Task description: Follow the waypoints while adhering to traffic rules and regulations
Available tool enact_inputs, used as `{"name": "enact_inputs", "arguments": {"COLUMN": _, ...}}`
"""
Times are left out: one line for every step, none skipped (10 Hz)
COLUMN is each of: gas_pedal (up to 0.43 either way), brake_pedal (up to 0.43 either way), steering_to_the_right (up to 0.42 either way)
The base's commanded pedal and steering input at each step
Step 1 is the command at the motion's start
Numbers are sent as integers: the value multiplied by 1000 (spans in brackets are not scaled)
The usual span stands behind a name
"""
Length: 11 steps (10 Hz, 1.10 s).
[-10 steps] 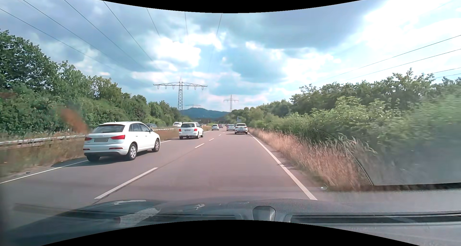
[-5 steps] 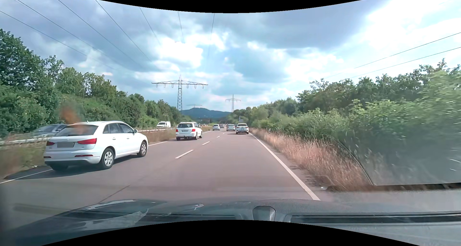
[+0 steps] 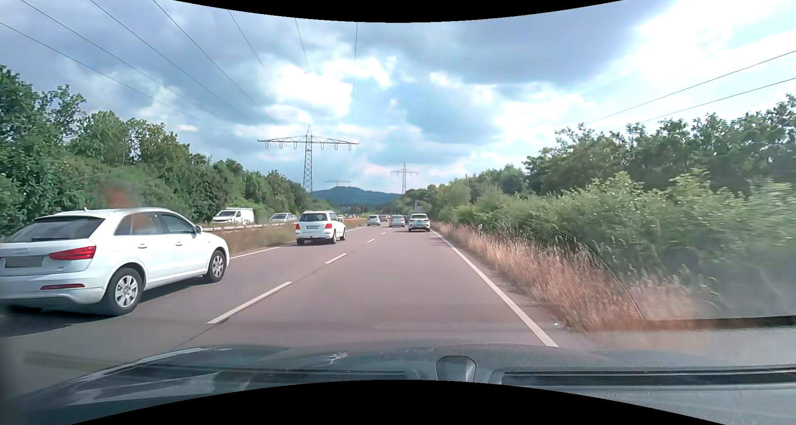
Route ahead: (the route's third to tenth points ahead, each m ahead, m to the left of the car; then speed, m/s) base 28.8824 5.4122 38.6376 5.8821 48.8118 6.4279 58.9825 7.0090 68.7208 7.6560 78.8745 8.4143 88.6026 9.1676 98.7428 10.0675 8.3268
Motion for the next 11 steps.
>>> {"name": "enact_inputs", "arguments": {"gas_pedal": 87, "brake_pedal": 0, "steering_to_the_right": -5}}
{"name": "enact_inputs", "arguments": {"gas_pedal": 79, "brake_pedal": 0, "steering_to_the_right": -5}}
{"name": "enact_inputs", "arguments": {"gas_pedal": 79, "brake_pedal": 0, "steering_to_the_right": -5}}
{"name": "enact_inputs", "arguments": {"gas_pedal": 79, "brake_pedal": 0, "steering_to_the_right": -5}}
{"name": "enact_inputs", "arguments": {"gas_pedal": 79, "brake_pedal": 0, "steering_to_the_right": -5}}
{"name": "enact_inputs", "arguments": {"gas_pedal": 79, "brake_pedal": 0, "steering_to_the_right": -5}}
{"name": "enact_inputs", "arguments": {"gas_pedal": 79, "brake_pedal": 0, "steering_to_the_right": -5}}
{"name": "enact_inputs", "arguments": {"gas_pedal": 79, "brake_pedal": 0, "steering_to_the_right": -5}}
{"name": "enact_inputs", "arguments": {"gas_pedal": 79, "brake_pedal": 0, "steering_to_the_right": -4}}
{"name": "enact_inputs", "arguments": {"gas_pedal": 79, "brake_pedal": 0, "steering_to_the_right": -5}}
{"name": "enact_inputs", "arguments": {"gas_pedal": 79, "brake_pedal": 0, "steering_to_the_right": -5}}
